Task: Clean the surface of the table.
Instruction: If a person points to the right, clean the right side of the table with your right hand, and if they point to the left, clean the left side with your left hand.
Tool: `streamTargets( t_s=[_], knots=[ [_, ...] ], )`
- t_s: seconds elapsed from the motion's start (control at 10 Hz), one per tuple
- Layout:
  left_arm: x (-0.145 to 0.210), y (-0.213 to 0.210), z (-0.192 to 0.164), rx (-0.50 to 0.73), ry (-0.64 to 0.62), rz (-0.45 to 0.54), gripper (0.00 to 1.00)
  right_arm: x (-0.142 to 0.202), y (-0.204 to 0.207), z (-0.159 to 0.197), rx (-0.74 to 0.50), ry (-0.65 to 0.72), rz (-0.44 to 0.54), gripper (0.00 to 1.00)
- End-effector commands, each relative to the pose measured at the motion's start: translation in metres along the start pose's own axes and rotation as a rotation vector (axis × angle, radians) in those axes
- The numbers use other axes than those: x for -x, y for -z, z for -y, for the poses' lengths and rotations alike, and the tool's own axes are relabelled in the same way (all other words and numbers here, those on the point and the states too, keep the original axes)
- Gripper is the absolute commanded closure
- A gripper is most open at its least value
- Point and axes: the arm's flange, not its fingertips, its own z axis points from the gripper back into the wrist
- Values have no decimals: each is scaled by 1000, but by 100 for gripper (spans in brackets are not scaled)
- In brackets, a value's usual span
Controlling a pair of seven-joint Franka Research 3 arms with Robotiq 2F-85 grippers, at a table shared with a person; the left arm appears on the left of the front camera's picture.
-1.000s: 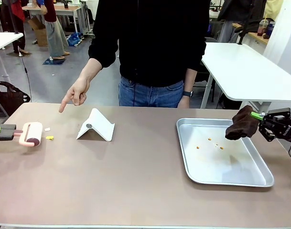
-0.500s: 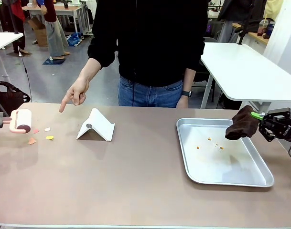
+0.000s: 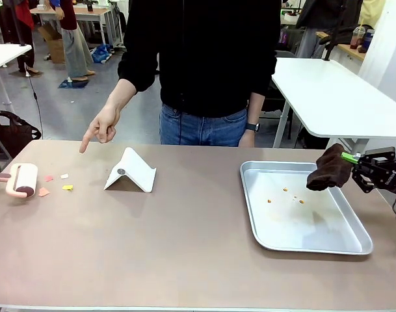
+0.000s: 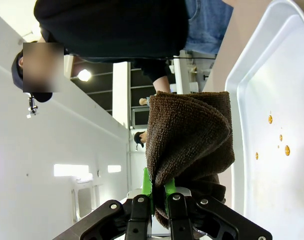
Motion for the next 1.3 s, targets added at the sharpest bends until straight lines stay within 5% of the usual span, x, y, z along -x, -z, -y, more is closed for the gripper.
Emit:
streamTargets(
  t_s=[0.0, 1.2],
  knots=[
    [0, 4, 1, -40, -5, -10, 78, 1, 2, -9, -4, 9, -4, 100],
    [12, 105, 30, -68, -55, -155, 78, 1, 2, -9, -4, 9, -4, 100]
  ],
)
